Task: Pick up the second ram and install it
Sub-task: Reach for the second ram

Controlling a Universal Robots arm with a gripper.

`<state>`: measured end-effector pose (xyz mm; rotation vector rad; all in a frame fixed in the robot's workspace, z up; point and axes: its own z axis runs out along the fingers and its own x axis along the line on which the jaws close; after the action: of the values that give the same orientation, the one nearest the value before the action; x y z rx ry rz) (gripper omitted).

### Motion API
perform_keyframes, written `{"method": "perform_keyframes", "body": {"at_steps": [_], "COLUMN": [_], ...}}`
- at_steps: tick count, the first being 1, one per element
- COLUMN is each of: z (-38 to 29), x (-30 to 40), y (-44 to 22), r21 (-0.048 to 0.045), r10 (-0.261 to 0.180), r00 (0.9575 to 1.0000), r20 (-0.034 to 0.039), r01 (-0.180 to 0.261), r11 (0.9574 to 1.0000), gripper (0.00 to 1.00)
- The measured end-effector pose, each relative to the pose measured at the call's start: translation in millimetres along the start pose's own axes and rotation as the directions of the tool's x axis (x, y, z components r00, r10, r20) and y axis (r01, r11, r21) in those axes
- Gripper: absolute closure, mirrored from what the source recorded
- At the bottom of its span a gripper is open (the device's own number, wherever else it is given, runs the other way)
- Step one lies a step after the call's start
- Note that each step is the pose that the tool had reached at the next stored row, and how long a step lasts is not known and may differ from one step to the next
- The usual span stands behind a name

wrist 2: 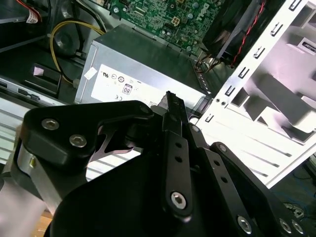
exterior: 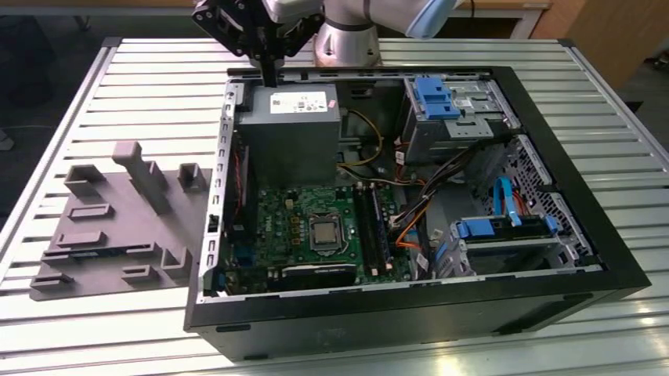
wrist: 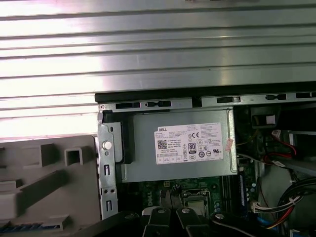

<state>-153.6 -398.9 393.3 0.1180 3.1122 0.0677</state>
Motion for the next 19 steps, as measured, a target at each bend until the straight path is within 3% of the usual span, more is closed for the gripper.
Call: {"method": "perform_keyframes", "body": {"at_steps": [19], "z": [-0.3], "x": [9.4], "y": [-0.7], "r21": [0.0001], "r10": [0.0], "r00": [1.0], "r20": [-0.0001], "r01": [0.0], "r11": [1.0], "gripper": [0.89]}}
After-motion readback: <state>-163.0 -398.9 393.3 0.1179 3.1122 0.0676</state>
